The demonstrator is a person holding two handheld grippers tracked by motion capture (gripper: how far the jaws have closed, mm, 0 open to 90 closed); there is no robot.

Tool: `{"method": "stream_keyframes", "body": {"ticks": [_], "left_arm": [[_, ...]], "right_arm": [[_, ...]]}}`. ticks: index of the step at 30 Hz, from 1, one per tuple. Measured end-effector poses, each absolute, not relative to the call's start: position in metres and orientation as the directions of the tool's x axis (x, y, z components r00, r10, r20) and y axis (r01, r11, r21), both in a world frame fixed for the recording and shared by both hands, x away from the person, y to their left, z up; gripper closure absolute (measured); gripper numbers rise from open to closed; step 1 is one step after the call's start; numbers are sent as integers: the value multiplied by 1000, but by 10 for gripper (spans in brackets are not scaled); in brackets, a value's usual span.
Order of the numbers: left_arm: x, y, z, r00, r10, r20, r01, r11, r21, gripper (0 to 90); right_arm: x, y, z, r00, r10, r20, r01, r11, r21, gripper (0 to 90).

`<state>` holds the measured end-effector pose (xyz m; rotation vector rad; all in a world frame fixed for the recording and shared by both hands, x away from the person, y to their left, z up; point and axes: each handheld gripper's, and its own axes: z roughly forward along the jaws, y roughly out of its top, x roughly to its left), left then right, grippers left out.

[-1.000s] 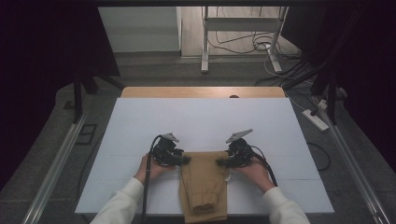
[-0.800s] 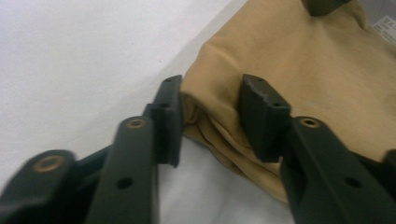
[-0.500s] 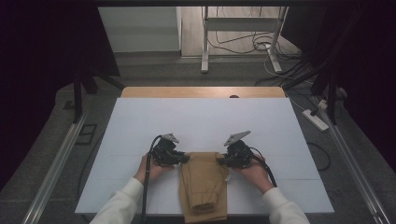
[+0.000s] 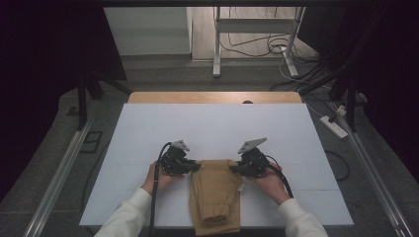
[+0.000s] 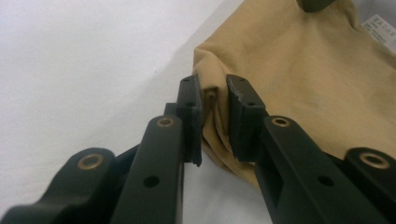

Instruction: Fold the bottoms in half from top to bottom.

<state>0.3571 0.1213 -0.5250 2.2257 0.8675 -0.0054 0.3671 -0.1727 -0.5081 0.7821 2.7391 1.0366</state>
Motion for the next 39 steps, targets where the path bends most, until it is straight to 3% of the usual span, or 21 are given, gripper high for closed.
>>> {"method": "stream_keyframes", "body": {"ticks": [17, 39], "left_arm": [[360, 121, -512, 762, 613, -208, 559, -460, 690, 767], [389, 119, -497, 750, 632, -198, 543, -415, 730, 779]], "right_arm": [[370, -175, -496, -848, 529, 35, 401, 597, 695, 769], [389, -178, -483, -811, 585, -18, 376, 545, 750, 779]]}}
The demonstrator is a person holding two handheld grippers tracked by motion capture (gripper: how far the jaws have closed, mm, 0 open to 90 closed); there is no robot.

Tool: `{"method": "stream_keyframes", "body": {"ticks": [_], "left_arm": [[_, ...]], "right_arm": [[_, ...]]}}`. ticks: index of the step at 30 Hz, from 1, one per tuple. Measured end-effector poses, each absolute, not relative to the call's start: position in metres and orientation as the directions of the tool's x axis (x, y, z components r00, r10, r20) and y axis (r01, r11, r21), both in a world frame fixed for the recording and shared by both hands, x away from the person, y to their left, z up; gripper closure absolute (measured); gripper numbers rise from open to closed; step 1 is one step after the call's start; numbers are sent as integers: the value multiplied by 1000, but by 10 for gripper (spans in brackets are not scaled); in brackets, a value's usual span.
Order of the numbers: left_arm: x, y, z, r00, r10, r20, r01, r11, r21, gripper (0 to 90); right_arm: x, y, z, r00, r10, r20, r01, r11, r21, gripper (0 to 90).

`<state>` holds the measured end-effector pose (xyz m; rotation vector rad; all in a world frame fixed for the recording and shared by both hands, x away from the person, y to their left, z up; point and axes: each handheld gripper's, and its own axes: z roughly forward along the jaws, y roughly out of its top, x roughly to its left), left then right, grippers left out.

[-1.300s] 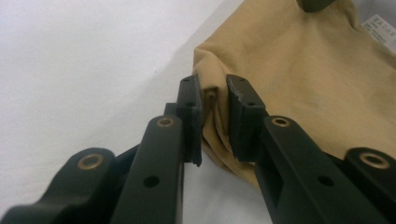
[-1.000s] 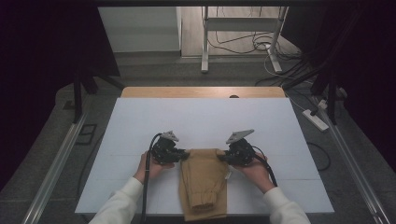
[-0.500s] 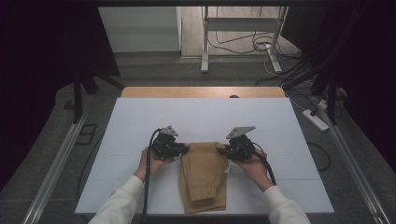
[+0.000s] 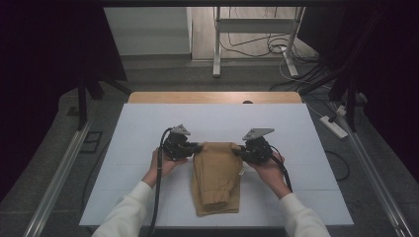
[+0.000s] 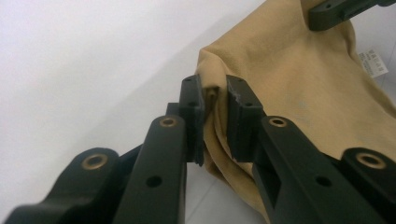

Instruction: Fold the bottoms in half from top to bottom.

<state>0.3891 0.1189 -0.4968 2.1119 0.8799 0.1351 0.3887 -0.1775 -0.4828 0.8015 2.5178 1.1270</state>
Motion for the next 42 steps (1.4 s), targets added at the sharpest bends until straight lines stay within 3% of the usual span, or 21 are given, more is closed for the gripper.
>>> {"method": "stream_keyframes", "body": {"ticks": [24, 37, 38, 39, 40, 41, 42], "left_arm": [[434, 114, -491, 736, 652, -182, 529, -385, 757, 783], [473, 106, -493, 707, 683, -183, 560, -383, 735, 774], [472, 106, -493, 704, 688, -179, 560, -382, 736, 756], [472, 106, -492, 698, 696, -169, 557, -379, 739, 698], [472, 106, -492, 690, 702, -173, 563, -371, 738, 563], [471, 106, -491, 684, 708, -175, 571, -371, 732, 395], [470, 106, -491, 683, 708, -177, 576, -374, 727, 319]], "right_arm": [[430, -180, -477, -771, 635, -47, 364, 499, 786, 781], [470, -183, -487, -735, 678, 3, 424, 456, 783, 761], [471, -183, -487, -733, 681, -1, 422, 456, 784, 712], [471, -183, -487, -725, 688, -11, 420, 455, 785, 608], [471, -183, -487, -714, 699, -27, 417, 456, 786, 479], [471, -183, -486, -702, 711, -42, 415, 456, 787, 407], [470, -183, -485, -698, 715, -37, 417, 448, 791, 374]]}}
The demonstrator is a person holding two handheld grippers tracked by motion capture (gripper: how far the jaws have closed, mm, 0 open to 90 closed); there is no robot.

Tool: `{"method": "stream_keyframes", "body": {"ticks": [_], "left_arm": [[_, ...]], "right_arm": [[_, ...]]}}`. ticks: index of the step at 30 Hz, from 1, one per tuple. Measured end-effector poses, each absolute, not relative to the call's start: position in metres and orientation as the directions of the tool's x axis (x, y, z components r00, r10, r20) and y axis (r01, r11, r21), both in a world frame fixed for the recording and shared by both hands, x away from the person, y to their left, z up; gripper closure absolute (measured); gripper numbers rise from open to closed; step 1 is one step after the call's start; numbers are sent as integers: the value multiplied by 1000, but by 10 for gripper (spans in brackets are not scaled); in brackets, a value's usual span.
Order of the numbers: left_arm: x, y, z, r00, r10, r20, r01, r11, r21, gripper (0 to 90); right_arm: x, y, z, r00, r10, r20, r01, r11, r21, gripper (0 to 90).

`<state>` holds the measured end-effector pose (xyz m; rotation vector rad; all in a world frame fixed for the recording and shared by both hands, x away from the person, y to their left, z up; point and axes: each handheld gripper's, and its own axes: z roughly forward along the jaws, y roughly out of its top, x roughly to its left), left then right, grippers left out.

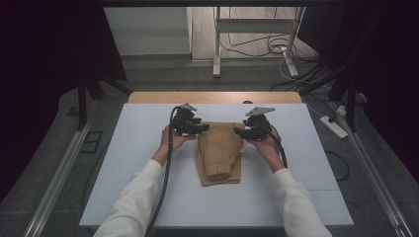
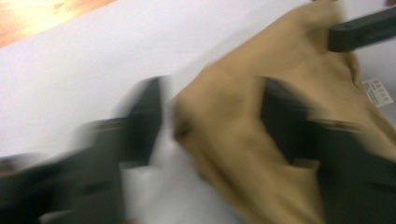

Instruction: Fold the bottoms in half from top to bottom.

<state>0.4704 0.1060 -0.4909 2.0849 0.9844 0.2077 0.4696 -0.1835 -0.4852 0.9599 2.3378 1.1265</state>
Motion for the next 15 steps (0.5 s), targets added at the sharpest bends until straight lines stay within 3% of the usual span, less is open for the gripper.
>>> {"method": "stream_keyframes", "body": {"ticks": [5, 15], "left_arm": [[460, 108, -493, 690, 701, -181, 578, -382, 721, 281], [435, 112, -493, 730, 669, -140, 541, -440, 717, 280]], "right_arm": [[464, -186, -482, -723, 690, 32, 458, 445, 769, 338], [445, -192, -478, -763, 644, 60, 444, 453, 773, 376]]}}
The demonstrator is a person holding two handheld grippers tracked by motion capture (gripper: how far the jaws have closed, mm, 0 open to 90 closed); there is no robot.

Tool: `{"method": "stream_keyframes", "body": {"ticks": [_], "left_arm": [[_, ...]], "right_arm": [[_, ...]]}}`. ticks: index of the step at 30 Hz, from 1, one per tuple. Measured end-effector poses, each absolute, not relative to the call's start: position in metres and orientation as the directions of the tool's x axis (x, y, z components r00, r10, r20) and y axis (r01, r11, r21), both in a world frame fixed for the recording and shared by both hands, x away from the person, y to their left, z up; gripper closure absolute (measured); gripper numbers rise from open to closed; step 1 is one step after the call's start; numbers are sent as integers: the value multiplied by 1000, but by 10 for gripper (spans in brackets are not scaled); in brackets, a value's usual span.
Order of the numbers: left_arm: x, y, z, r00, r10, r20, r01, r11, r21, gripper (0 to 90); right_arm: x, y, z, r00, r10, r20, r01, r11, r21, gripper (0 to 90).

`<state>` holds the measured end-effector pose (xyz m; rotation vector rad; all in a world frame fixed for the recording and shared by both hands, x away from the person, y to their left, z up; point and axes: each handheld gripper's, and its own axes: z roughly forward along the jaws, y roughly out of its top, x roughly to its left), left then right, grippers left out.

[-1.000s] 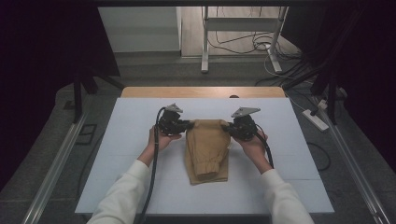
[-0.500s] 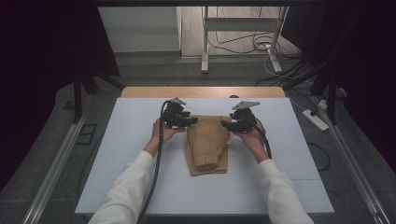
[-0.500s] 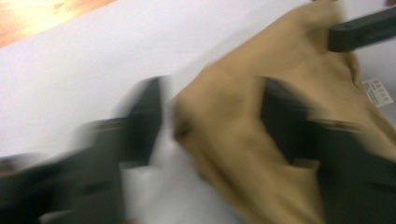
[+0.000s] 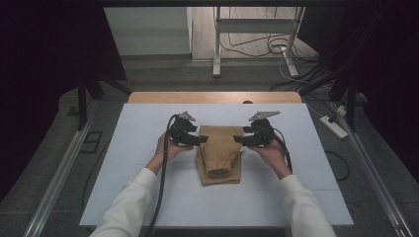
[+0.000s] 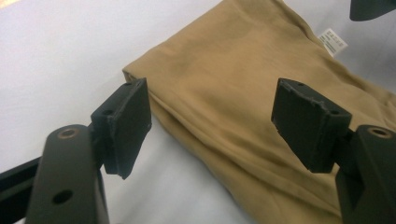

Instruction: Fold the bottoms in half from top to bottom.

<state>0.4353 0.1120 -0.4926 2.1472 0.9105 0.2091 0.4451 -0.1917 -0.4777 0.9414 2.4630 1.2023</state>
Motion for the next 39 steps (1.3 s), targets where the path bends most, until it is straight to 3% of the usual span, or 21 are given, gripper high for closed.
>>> {"method": "stream_keyframes", "body": {"ticks": [20, 30, 39], "left_arm": [[392, 137, -489, 736, 664, -130, 515, -425, 744, 288], [349, 152, -501, 732, 675, -91, 521, -469, 713, 286], [322, 174, -504, 714, 692, -109, 542, -447, 712, 280]], "right_arm": [[418, -206, -483, -807, 586, 78, 417, 471, 778, 379], [382, -223, -485, -807, 588, 54, 415, 500, 760, 368], [361, -247, -493, -797, 601, 60, 434, 500, 749, 350]]}}
